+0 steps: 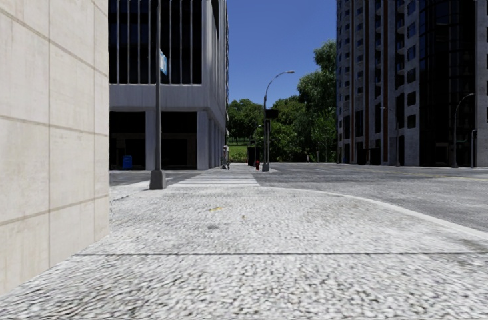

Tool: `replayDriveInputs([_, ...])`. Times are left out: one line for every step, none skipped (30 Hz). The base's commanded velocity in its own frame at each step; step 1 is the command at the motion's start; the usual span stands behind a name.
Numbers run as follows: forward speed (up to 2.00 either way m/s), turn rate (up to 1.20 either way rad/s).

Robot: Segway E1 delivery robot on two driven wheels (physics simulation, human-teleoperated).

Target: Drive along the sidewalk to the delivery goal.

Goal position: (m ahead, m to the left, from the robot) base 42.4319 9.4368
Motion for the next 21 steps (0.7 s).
replayDriveInputs([2.0, 0.03])
replayDriveInputs([2.0, 0.03])
replayDriveInputs([2.0, 0.05])
replayDriveInputs([2.0, 0.05])
replayDriveInputs([2.0, 0.06])
replayDriveInputs([2.0, 0.06])
replayDriveInputs([2.0, 0.06])
replayDriveInputs([2.0, 0.06])
replayDriveInputs([2.0, 0.07])
replayDriveInputs([2.0, 0.1])
replayDriveInputs([2.0, 0.15])
replayDriveInputs([2.0, 0.16])
replayDriveInputs([2.0, 0.16])
replayDriveInputs([2.0, 0.16])
replayDriveInputs([2.0, 0.16])
replayDriveInputs([2.0, 0.17])
replayDriveInputs([2.0, 0.0])
replayDriveInputs([2.0, 0.0])
replayDriveInputs([2.0, 0.0])
replayDriveInputs([2.0, 0.0])
replayDriveInputs([2.0, 0.0])
